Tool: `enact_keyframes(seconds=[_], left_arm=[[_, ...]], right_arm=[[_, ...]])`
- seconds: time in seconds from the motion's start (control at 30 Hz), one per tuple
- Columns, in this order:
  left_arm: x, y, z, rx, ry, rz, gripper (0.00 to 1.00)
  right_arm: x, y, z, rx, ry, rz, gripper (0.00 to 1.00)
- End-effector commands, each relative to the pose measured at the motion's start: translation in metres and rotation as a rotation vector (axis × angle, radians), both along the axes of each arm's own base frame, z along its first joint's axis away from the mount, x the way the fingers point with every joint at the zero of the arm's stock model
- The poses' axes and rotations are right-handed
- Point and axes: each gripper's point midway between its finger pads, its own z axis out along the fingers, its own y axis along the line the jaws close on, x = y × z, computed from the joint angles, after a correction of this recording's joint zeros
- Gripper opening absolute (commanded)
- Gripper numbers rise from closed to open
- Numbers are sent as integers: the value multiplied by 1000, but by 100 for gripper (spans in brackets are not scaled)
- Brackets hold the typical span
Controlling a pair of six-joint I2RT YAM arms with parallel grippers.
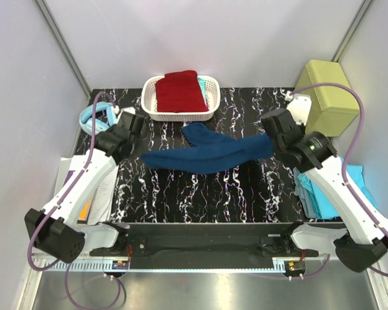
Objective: Fold and stack the t-shirts
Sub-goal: Flatten out the tshirt
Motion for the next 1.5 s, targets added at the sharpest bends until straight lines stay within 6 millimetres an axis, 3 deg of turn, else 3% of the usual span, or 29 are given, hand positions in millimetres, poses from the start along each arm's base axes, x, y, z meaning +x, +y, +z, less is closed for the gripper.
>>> enact_keyframes(seconds=[0.0, 0.23, 0.47, 0.5, 0.53, 0.6, 0.67, 0.7, 0.83, 0.97, 1.07, 1.3, 1.47], left_arm=[[-29, -5, -12, -71, 16, -11, 0], [-57, -1, -18, -72, 53, -29, 0], [-89, -2, -45, -100, 161, -48, 0], [-93, -3, -48, -105, 170, -54, 5], [-95, -3, -50, -106, 178, -58, 15], [-100, 0, -51, -94, 169, -51, 49], [-98, 1, -41, -94, 127, -48, 64], [-96, 3, -36, -86, 106, -40, 81], [-80, 3, -4, -82, 24, -32, 97], [-58, 4, 10, -48, -28, -14, 99], [-33, -3, 12, -24, -44, -7, 99], [25, -30, -7, 1, -30, -16, 99], [60, -46, -18, 8, -19, -31, 95]], right_arm=[[-41, -8, -33, 109, 108, -37, 0], [-81, -14, -53, 161, 195, -37, 0], [-113, -23, -71, 200, 273, -67, 0], [-117, -25, -73, 198, 286, -68, 0], [-119, -24, -76, 206, 292, -60, 0], [-118, -22, -74, 213, 282, -39, 16], [-114, -22, -68, 204, 263, -26, 35], [-110, -21, -64, 202, 249, -24, 39], [-93, -16, -47, 164, 215, 3, 53], [-62, 1, -30, 156, 140, 64, 56], [-34, 21, -35, 137, 135, 99, 56], [26, 89, -110, 195, 299, 179, 42], [65, 113, -132, 197, 315, 222, 31]])
